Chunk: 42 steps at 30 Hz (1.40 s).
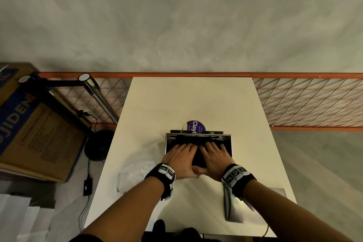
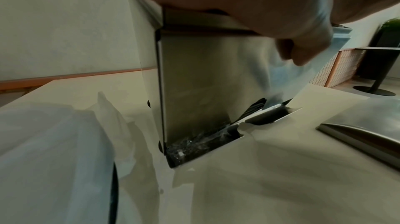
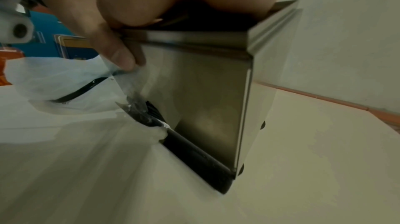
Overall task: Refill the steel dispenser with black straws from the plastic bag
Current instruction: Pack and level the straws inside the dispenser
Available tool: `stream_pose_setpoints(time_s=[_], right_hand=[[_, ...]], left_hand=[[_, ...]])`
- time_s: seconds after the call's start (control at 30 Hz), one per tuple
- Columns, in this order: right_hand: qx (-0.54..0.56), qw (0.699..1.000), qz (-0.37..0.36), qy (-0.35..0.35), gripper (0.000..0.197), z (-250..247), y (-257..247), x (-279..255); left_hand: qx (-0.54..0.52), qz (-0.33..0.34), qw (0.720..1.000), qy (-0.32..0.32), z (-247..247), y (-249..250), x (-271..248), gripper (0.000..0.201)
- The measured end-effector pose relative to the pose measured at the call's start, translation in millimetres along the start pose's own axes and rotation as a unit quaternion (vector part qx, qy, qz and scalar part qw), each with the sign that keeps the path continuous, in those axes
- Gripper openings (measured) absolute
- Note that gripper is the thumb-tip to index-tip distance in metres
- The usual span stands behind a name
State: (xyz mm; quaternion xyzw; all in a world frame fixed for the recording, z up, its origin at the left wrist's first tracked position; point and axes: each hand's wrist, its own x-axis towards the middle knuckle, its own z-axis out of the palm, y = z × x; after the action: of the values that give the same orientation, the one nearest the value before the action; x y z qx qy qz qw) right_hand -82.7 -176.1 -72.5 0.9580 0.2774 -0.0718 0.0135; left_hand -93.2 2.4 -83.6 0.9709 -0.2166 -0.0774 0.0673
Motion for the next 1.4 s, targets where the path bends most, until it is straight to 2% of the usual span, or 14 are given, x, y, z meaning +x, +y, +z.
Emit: stream_pose_setpoints(time_s=[0.3, 0.4, 0.57, 0.87, 1.07, 1.23, 1.4], right_hand=[[0.062, 0.992, 0.061, -0.091, 0.092, -6.5, 7.8, 15.6], [0.061, 0.992, 0.055, -0.092, 0.095, -5.1, 9.5, 16.0], [0.037, 0.997, 0.004, -0.069, 0.094, -4.8, 11.5, 13.9], [0.002, 0.999, -0.04, -0.013, 0.092, -1.2, 10.0, -0.9], [0.024, 0.996, -0.032, -0.086, 0.095, -4.2, 7.6, -0.8], [-0.001, 0.997, -0.017, -0.078, 0.082, -2.8, 4.9, -0.7], [-0.016, 0.997, -0.006, -0.075, 0.084, -1.7, 1.8, -0.4]], left_hand=[[-0.007, -0.004, 1.0, -0.002, -5.6, -2.5, 6.5, 0.083], [0.005, 0.003, 1.0, 0.008, -2.5, -1.7, 4.0, 0.08], [0.004, 0.017, 1.0, 0.007, -4.7, -2.0, 2.9, 0.077], [0.046, 0.028, 0.998, 0.033, -0.5, -2.4, 0.0, 0.093], [0.026, 0.015, 1.0, 0.007, 4.8, 1.6, -5.3, 0.088], [0.024, 0.008, 1.0, 0.014, 7.3, 1.3, -4.3, 0.081], [0.007, 0.005, 1.0, 0.013, 9.8, 1.1, -2.2, 0.083]])
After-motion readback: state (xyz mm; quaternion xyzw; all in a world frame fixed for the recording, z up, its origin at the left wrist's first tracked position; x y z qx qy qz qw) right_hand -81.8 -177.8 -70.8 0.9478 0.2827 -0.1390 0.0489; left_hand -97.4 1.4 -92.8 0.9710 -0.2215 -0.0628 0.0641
